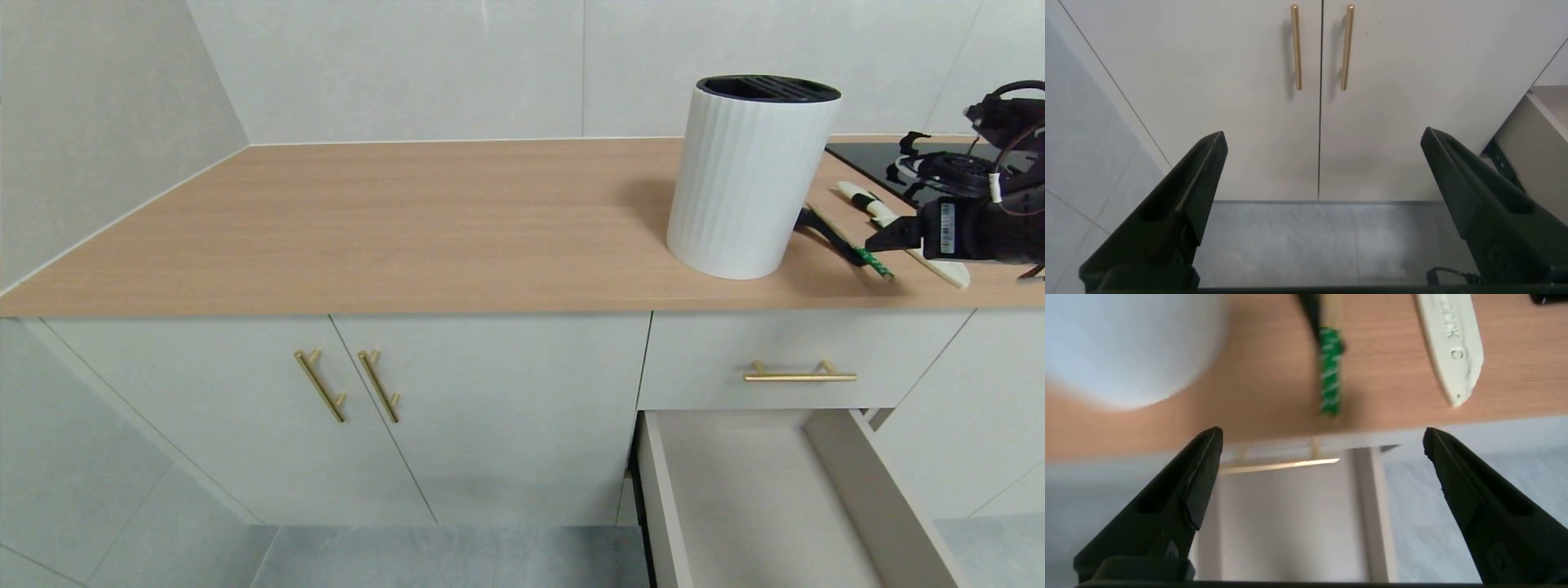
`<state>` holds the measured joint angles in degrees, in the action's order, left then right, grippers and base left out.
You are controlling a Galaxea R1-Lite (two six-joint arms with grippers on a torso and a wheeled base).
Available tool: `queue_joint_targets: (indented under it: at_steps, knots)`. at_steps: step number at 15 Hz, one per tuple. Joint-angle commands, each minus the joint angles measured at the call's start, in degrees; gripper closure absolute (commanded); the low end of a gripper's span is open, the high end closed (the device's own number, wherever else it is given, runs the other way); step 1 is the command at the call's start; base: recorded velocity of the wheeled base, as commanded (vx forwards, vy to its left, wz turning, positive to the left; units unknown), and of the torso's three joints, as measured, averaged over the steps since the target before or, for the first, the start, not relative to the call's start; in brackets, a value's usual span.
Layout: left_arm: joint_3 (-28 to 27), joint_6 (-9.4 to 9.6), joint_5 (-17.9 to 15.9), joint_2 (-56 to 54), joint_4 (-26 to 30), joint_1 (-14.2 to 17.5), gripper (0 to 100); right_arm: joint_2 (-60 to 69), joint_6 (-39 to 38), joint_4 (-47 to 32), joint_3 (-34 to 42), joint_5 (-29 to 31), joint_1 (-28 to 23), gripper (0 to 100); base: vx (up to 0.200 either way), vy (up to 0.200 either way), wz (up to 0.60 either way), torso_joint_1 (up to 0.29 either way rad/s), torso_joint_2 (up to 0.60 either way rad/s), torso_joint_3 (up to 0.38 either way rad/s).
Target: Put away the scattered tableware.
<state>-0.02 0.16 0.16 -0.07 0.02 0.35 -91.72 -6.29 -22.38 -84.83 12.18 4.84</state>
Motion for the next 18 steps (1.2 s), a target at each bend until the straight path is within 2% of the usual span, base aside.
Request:
queue_joint_targets:
  at_steps: [1, 17, 18]
  knots:
    - [0.0, 0.02, 0.0, 0.1, 0.0, 0.1, 0, -6.5, 0.0, 0.5, -2.1, -0.7, -2.4, 0, 0.0, 0.0, 0.0, 0.0, 0.0, 0.0]
    - [0.0, 0.02, 0.0, 0.1, 0.0, 0.0, 0, -10.8, -0.2, 6.6, -1.9, -2.8, -2.0, 0, 0.0, 0.0, 0.0, 0.0, 0.0, 0.0]
    - [-0.1, 0.02, 0.0, 0.1, 0.0, 0.0, 0, -10.8, -0.2, 6.6, -1.9, -2.8, -2.0, 100, 0.0, 0.0, 0.0, 0.0, 0.0, 0.0]
